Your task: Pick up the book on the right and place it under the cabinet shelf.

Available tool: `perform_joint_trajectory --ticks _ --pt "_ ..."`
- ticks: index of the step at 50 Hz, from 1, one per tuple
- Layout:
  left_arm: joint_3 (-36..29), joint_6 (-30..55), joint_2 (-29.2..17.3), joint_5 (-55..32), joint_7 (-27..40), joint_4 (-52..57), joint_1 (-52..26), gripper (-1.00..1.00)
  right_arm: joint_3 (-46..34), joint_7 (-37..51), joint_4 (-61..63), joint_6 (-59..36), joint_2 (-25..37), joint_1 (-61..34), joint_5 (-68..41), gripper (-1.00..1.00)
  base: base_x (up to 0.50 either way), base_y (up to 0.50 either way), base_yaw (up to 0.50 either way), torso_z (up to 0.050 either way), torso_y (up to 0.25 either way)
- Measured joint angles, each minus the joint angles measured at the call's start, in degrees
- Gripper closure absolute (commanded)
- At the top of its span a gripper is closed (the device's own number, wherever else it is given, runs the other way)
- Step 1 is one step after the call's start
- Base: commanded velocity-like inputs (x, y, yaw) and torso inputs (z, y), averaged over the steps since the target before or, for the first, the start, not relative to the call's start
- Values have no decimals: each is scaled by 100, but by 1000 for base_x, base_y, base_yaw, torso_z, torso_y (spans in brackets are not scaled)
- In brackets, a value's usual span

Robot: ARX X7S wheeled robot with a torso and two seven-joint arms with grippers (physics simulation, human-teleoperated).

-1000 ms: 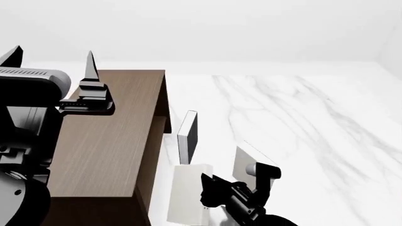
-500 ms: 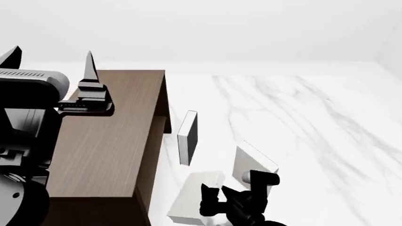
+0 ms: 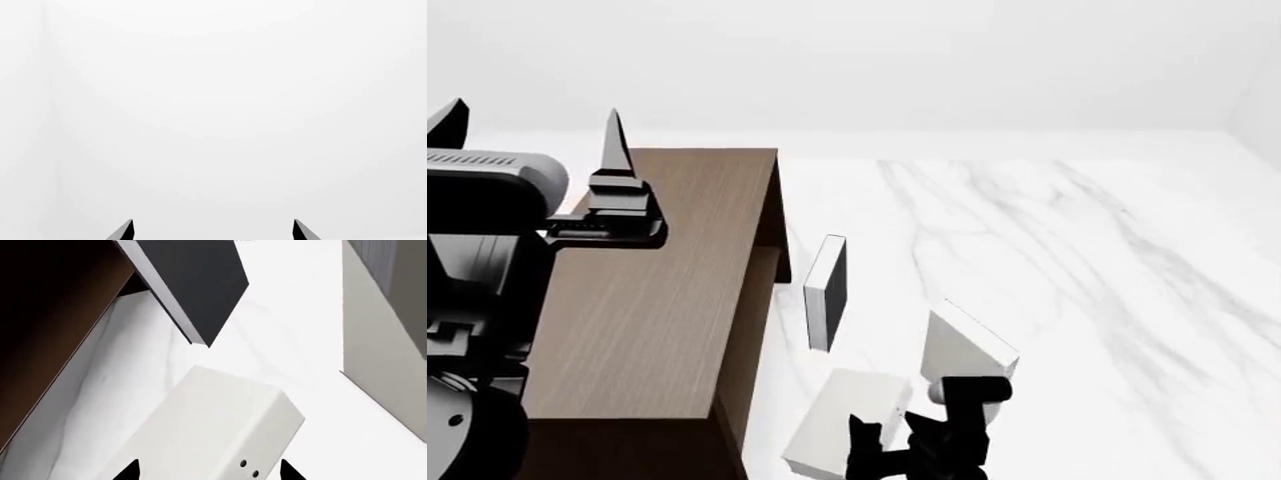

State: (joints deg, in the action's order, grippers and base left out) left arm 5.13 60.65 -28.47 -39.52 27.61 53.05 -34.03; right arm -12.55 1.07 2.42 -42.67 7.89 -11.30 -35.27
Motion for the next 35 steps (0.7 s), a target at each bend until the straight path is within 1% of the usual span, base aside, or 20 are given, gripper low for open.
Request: perform_joint_trajectory --ticks 21,35 --pt "42 23 -48 -139 80 42 -28 -100 -630 362 455 161 445 -257 769 -100 0 0 0 0 0" --pt "6 -47 -75 -147 112 17 3 -100 -821 365 768 89 647 -283 848 -100 0 0 0 0 0"
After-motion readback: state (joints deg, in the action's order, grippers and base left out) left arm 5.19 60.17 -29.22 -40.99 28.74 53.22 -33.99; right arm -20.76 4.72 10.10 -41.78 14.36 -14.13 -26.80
